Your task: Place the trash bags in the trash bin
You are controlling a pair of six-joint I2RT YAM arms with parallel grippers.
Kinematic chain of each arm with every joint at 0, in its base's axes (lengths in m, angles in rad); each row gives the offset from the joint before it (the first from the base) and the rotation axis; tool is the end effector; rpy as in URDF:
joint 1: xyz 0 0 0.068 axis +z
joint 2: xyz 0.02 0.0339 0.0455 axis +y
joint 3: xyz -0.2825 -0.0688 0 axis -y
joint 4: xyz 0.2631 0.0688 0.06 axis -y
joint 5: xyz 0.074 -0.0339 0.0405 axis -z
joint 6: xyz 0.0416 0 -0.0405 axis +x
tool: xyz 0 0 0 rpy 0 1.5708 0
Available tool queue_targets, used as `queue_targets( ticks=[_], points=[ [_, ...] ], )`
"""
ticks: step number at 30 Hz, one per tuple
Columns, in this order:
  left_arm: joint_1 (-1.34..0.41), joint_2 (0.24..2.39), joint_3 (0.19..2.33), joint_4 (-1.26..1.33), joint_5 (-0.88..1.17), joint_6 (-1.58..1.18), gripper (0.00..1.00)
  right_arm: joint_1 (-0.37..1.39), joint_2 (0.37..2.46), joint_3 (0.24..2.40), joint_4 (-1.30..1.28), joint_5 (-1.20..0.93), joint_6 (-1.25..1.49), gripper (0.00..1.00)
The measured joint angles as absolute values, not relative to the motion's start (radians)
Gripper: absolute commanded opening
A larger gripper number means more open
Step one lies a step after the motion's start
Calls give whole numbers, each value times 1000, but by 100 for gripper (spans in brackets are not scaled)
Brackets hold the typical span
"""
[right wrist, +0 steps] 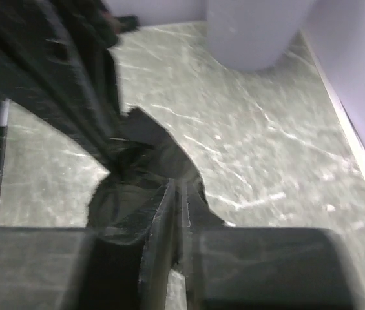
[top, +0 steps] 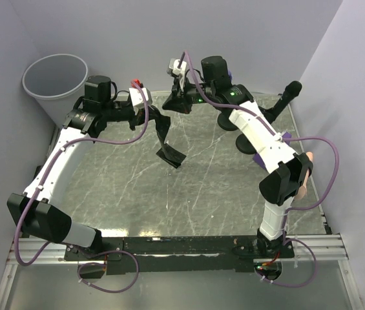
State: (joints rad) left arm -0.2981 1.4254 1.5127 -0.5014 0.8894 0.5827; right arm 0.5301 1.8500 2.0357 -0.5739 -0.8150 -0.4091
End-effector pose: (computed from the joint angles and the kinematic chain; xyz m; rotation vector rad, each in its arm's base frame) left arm 0.3037 -0.1271 0.4354 1.2719 1.3874 -0.6814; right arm 0.3645 0.2487 0.4538 -1.3158 1.4076 0.8725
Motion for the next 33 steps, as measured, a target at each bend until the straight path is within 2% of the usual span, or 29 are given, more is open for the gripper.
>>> queue_targets(
  ticks=[3,8,13,18,29,33],
  points=[
    [-298,1425,1513,-501,889,584,1,525,1850,2036,-563,-899,-378,41],
    [-298,1425,1513,-502,890,594,1,531,1848,2036,-539,-994,-345,43],
    [-298,1425,1513,-516,896,609,1,541,1848,2037,-537,-1018,-334,40],
    [-298,1425,1514,-532,899,627,1,547,1852,2042,-534,-1029,-328,31],
    [-298,1425,1514,-535,905,640,1,547,1869,2051,-530,-1066,-307,35],
    [-295,1425,1513,-537,904,641,1,547,1888,2056,-530,-1081,-297,27]
  ],
)
